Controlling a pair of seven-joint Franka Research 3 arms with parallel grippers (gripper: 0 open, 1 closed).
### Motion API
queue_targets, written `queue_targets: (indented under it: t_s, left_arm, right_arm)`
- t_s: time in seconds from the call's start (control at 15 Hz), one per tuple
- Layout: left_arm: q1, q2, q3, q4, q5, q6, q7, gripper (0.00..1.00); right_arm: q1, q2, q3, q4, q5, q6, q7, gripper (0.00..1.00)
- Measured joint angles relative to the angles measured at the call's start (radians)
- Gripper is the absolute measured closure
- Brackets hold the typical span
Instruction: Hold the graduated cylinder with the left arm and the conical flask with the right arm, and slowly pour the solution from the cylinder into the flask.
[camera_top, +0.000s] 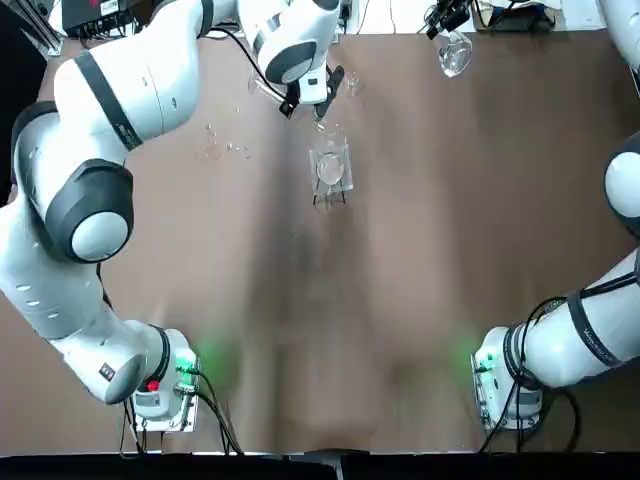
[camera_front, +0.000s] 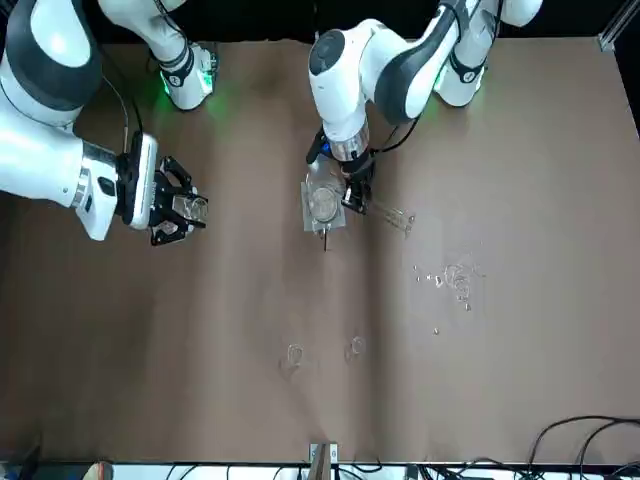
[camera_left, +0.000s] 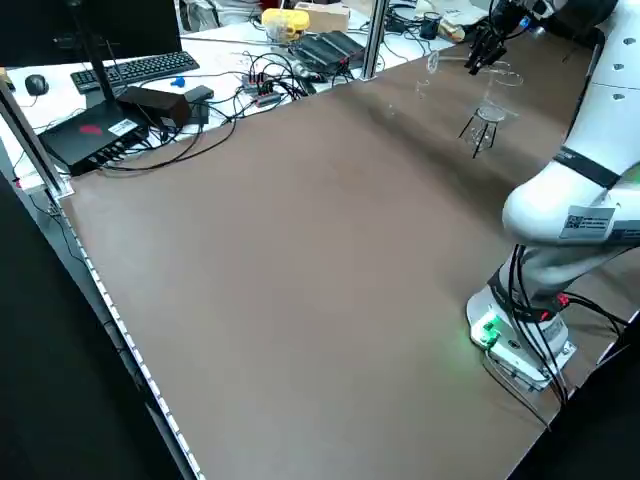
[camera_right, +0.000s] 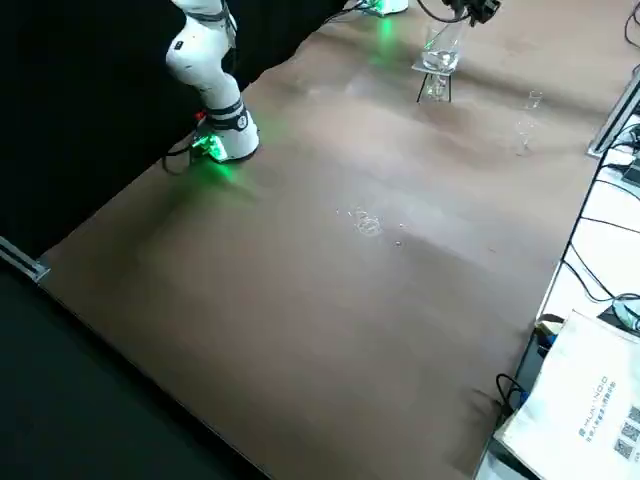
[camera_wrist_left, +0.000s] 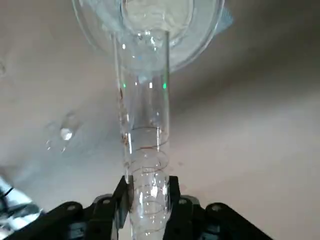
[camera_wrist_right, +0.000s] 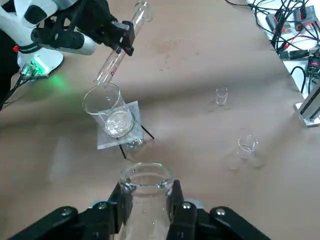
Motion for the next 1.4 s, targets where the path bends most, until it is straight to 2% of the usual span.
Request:
queue_targets:
  t_s: [0.2, 0.27, 0.6, 1.0, 1.4]
  left_arm:
    - [0.026, 0.000, 0.001, 0.009, -0.112, 0.000, 0.000, 0.66]
    - [0.064, -0.002, 0.001, 0.014, -0.218, 0.000, 0.025, 0.66]
    - [0.176, -0.010, 0.000, 0.029, -0.482, 0.000, 0.122, 0.66]
    - [0.360, -0.011, -0.001, 0.031, -0.830, -0.004, 0.401, 0.66]
    - [0.577, 0.007, 0.001, 0.003, -1.066, -0.115, 0.656, 0.66]
  right_arm:
    - [0.033, 0.000, 0.000, -0.003, -0.017, 0.018, 0.041, 0.61]
    - [0.064, 0.000, 0.001, -0.003, -0.045, 0.025, 0.078, 0.61]
    - [0.152, 0.000, 0.002, -0.003, -0.153, 0.034, 0.192, 0.61]
    - [0.271, -0.003, 0.003, 0.016, -0.301, 0.042, 0.377, 0.61]
    - [0.435, -0.003, 0.007, 0.047, -0.491, 0.042, 0.630, 0.61]
